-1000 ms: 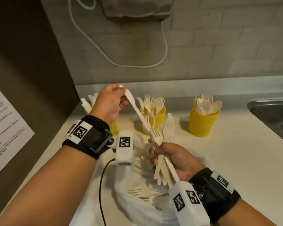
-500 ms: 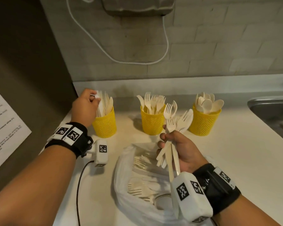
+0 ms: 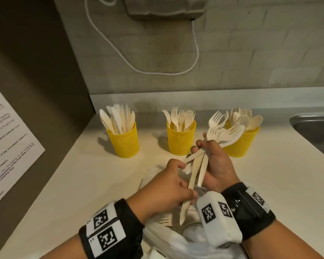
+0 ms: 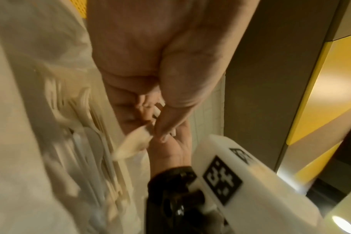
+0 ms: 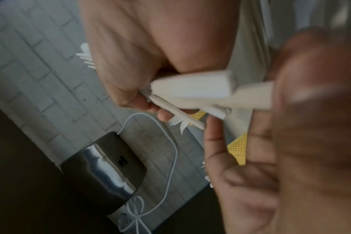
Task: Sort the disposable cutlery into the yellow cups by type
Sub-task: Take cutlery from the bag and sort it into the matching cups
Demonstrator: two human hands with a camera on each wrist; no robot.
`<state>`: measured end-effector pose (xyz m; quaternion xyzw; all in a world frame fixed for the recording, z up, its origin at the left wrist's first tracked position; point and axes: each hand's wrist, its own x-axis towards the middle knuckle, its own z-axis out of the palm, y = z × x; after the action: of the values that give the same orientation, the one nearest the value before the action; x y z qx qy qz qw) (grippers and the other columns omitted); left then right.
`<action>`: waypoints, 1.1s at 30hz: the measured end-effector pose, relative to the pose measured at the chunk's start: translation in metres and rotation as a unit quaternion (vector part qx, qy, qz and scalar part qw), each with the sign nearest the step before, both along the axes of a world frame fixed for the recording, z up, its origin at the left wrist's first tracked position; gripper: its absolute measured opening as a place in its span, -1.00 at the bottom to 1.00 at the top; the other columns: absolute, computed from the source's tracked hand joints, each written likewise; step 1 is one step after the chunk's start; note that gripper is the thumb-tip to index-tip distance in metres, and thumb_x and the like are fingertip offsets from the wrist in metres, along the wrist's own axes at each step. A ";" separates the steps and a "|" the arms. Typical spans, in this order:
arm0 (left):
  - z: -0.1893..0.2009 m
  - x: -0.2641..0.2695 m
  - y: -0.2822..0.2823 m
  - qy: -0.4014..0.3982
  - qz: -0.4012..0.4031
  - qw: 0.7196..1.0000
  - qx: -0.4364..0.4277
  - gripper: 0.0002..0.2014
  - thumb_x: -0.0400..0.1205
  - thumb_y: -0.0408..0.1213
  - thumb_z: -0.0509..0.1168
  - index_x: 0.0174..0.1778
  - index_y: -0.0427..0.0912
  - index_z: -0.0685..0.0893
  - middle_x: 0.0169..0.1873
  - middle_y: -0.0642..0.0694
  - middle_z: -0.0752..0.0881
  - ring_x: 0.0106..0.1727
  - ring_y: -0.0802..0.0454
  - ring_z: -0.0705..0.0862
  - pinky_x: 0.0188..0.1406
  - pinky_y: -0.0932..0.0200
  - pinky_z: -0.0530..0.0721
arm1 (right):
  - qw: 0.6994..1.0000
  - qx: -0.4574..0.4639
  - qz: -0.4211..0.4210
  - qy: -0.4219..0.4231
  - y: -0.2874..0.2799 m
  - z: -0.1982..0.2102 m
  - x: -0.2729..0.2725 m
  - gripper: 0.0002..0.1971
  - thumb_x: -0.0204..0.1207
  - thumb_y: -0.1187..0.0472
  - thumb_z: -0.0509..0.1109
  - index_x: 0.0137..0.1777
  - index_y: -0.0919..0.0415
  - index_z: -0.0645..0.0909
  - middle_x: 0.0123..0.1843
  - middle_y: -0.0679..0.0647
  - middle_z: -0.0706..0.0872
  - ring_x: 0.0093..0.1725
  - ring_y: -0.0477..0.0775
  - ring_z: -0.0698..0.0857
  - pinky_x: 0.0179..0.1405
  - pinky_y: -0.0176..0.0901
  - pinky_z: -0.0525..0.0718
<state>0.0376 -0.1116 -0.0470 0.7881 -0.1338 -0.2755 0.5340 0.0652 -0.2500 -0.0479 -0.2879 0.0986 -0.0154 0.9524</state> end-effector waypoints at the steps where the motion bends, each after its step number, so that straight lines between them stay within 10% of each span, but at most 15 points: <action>1: 0.000 0.001 0.002 0.007 0.011 1.000 -0.025 -0.45 0.47 -0.39 0.45 0.20 0.05 0.29 -0.45 -0.01 0.75 -0.37 0.06 0.68 -0.18 0.04 0.62 | 1.000 -0.008 0.004 0.000 0.000 0.002 0.000 -0.54 0.53 0.36 0.20 -0.57 0.08 0.67 -0.52 0.01 0.53 -0.45 -0.04 0.50 -0.33 -0.10 0.48; 6: 0.019 -0.002 0.037 -0.005 -0.080 0.997 -0.003 -0.59 0.48 -0.53 0.40 0.01 0.06 0.48 -0.24 -0.17 0.68 -0.39 0.09 0.66 -0.35 0.24 0.57 | 0.999 0.016 -0.031 0.003 -0.005 0.008 0.004 -0.61 0.54 0.38 0.19 -0.49 0.10 0.61 -0.53 0.02 0.53 -0.40 -0.04 0.50 -0.26 -0.13 0.50; 9: 0.039 0.011 0.065 -0.142 0.049 0.988 0.045 -0.66 0.44 -0.52 0.45 -0.17 0.08 0.61 -0.37 0.08 0.64 -0.46 0.15 0.55 -0.39 0.25 0.56 | 0.998 0.018 -0.057 -0.006 -0.018 0.010 0.006 -0.70 0.54 0.38 0.20 -0.37 0.08 0.56 -0.49 0.00 0.55 -0.34 -0.04 0.51 -0.20 -0.12 0.52; 12: 0.054 0.050 0.090 -0.311 0.265 0.913 0.018 -0.75 0.52 -0.43 0.40 -0.22 0.09 0.67 -0.18 -0.01 0.68 -0.25 0.10 0.64 -0.17 0.24 0.62 | 0.999 -0.009 -0.050 -0.001 -0.023 0.009 0.001 -0.63 0.53 0.36 0.21 -0.46 0.06 0.61 -0.50 -0.01 0.55 -0.38 -0.05 0.53 -0.30 -0.13 0.57; 18: 0.050 0.129 0.117 -0.437 0.355 0.817 0.123 -0.74 0.67 -0.39 0.17 0.18 -0.21 0.70 0.17 -0.21 0.66 0.13 -0.08 0.63 0.22 0.09 0.57 | 0.999 -0.022 0.019 -0.014 -0.008 -0.003 -0.012 -0.87 0.23 0.30 0.35 -0.32 0.07 0.68 -0.42 0.04 0.55 -0.42 0.01 0.55 -0.24 -0.08 0.53; 24: 0.031 0.154 0.110 -0.299 0.252 0.883 0.259 -0.79 0.63 -0.41 0.22 0.12 -0.19 0.68 0.07 -0.26 0.73 0.00 -0.17 0.64 -0.03 0.13 0.53 | 0.989 0.000 0.138 -0.049 -0.005 -0.016 -0.019 -0.55 -0.07 0.43 0.58 -0.11 0.15 0.67 -0.36 0.09 0.58 -0.48 0.05 0.55 -0.36 -0.08 0.67; 30: 0.056 0.104 0.089 -0.409 0.329 0.829 0.195 -0.78 0.58 -0.42 0.22 0.06 -0.18 0.70 0.09 -0.19 0.59 -0.02 -0.09 0.57 0.04 0.15 0.46 | 0.981 -0.045 0.181 -0.050 -0.006 -0.016 -0.023 -0.62 0.15 0.51 0.36 -0.02 0.22 0.53 -0.33 0.10 0.58 -0.50 0.00 0.52 -0.52 -0.18 0.58; 33: 0.051 0.062 0.044 -0.254 0.216 0.940 0.077 -0.93 0.58 -0.30 0.33 -0.13 -0.02 0.66 -0.24 -0.01 0.65 -0.28 0.05 0.59 -0.27 0.22 0.49 | 0.976 -0.087 0.194 -0.053 -0.001 -0.016 -0.024 -0.72 0.28 0.53 0.33 -0.03 0.27 0.53 -0.37 0.11 0.56 -0.50 0.00 0.50 -0.55 -0.19 0.56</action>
<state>0.0997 -0.0680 0.0040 0.8804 -0.0700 0.0459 0.4667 0.0413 -0.2507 -0.0638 -0.3818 -0.0115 0.1463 0.9125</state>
